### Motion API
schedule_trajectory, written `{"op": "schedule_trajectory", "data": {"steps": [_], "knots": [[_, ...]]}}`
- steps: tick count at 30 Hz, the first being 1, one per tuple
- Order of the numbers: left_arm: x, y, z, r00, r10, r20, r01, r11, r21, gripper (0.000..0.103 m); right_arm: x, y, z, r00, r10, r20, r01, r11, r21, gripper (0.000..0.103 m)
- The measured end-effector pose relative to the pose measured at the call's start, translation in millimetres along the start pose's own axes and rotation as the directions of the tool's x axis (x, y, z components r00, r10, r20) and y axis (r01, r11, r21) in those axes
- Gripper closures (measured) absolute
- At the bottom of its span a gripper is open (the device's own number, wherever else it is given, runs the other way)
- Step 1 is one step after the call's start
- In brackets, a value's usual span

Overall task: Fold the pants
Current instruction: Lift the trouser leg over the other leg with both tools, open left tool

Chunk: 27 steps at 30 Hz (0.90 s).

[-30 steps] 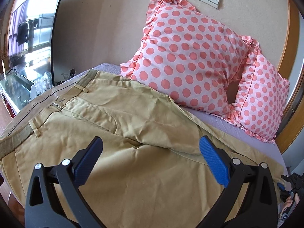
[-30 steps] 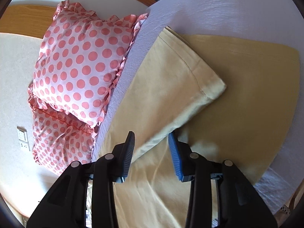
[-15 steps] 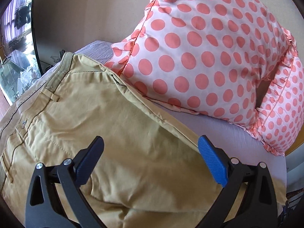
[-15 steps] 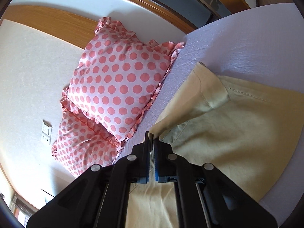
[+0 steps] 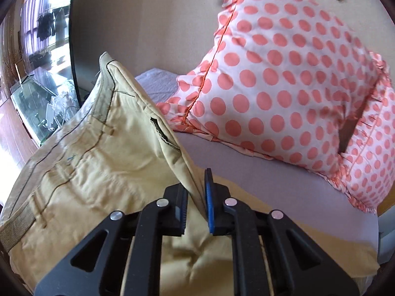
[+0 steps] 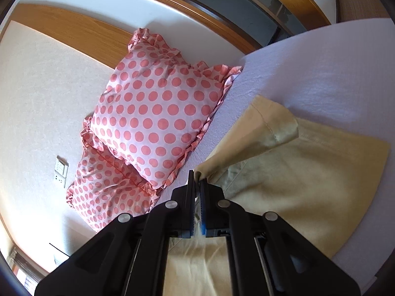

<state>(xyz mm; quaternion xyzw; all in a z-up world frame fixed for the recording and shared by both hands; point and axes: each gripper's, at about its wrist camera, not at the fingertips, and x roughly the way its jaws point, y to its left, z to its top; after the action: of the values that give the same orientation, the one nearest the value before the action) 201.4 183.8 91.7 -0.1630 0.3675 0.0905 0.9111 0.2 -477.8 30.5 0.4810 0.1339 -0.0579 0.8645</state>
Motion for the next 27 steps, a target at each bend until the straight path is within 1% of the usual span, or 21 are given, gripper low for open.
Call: {"op": "schedule_trajectory", "data": {"steps": [3,5,7,10,11,13,15,18,21,24,27], "knots": [[-63.6,27.5,-51.8,0.999,-0.018,0.043,0.018,1.0,0.003,0.091,-14.8,-10.7,0.2,1.0,-0.027,0.016,0.027,1.0,0.003,0.099],[-87.2,47.3,-91.1,0.999,-0.015,0.042,0.015,1.0,-0.007,0.091,-20.9,-21.0,-3.0,0.998,-0.056,0.014,0.056,0.998,0.013,0.099],[-100.0,59.3,-124.8,1.0,0.004,0.028,-0.003,1.0,-0.024,0.091,-23.8,-30.7,-8.2,0.997,-0.083,0.003,0.083,0.996,0.032,0.099],[-102.9,75.0,-156.9,1.0,-0.003,-0.01,0.002,0.997,-0.083,0.09,-28.3,-39.8,-15.0,0.994,-0.114,-0.007,0.114,0.992,0.05,0.099],[-102.5,79.8,-162.1,1.0,-0.006,-0.018,0.004,0.994,-0.105,0.09,-30.1,-42.1,-16.3,0.993,-0.121,-0.009,0.122,0.991,0.055,0.099],[-102.9,91.6,-170.3,0.999,-0.038,-0.014,0.035,0.989,-0.146,0.089,-33.5,-44.9,-18.3,0.991,-0.131,-0.01,0.131,0.989,0.064,0.099],[-105.9,94.4,-174.7,0.999,-0.046,-0.002,0.045,0.987,-0.155,0.086,-35.7,-46.4,-20.5,0.99,-0.139,-0.009,0.139,0.988,0.066,0.099],[-107.8,94.7,-174.4,0.999,-0.041,0.009,0.042,0.988,-0.15,0.08,-36.9,-47.0,-22.8,0.989,-0.15,-0.005,0.15,0.987,0.062,0.1],[-108.4,95.7,-174.2,0.999,-0.053,0.012,0.054,0.988,-0.148,0.08,-38.3,-45.6,-23.9,0.987,-0.164,-0.005,0.164,0.985,0.055,0.1],[-109.8,98.9,-174.6,0.997,-0.07,0.013,0.071,0.987,-0.144,0.082,-43.6,-44.3,-24.7,0.986,-0.165,-0.002,0.165,0.985,0.052,0.1],[-110.0,101.9,-175.4,0.997,-0.08,0.013,0.081,0.987,-0.138,0.083,-47.5,-42.2,-25.5,0.984,-0.179,0.001,0.179,0.983,0.034,0.1]]}}
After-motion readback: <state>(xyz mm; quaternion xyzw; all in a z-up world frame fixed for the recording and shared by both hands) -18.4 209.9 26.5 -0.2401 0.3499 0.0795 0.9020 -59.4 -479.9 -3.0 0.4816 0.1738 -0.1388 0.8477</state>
